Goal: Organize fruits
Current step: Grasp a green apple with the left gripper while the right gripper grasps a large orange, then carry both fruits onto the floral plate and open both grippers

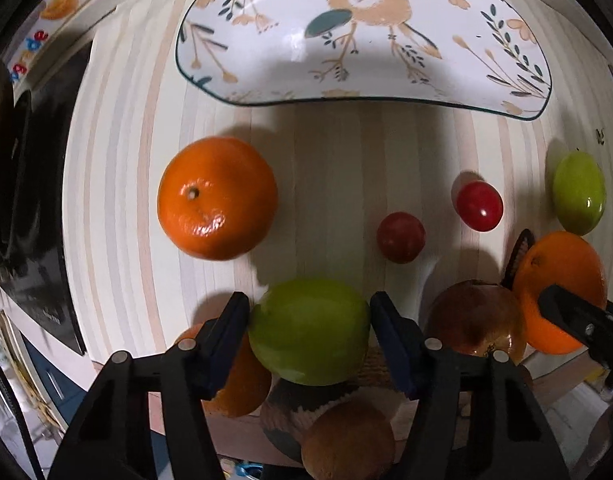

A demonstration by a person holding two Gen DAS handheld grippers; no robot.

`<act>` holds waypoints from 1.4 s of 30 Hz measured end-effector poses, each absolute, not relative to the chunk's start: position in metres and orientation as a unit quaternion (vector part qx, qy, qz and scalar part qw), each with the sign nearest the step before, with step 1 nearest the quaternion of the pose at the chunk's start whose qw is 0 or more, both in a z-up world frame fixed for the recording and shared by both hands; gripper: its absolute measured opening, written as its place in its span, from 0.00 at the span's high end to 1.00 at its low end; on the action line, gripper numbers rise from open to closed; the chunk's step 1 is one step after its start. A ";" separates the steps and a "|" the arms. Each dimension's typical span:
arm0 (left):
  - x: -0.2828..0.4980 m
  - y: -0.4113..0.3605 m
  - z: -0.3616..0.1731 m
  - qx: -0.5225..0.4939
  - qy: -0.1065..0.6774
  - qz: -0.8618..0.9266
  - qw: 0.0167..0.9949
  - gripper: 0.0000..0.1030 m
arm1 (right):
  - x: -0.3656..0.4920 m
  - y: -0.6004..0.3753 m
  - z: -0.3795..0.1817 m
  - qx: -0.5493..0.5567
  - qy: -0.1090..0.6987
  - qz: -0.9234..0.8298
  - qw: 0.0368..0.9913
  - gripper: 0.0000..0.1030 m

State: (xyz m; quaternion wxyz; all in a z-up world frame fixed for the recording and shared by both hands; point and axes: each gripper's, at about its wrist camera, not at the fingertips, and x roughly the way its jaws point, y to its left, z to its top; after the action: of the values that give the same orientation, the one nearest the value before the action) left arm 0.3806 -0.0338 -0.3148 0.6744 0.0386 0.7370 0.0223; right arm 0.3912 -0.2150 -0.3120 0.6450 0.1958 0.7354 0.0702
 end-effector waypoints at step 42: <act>0.409 -0.014 -0.220 -0.003 0.712 -0.038 0.702 0.44 | 0.415 -0.215 -0.238 0.179 0.688 0.073 0.700 0.18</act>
State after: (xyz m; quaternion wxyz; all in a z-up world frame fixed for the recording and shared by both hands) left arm 0.4085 -0.0143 -0.2197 0.7017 -0.0030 0.7115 -0.0377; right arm 0.4150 -0.2152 -0.2377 0.6995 0.1792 0.6879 0.0733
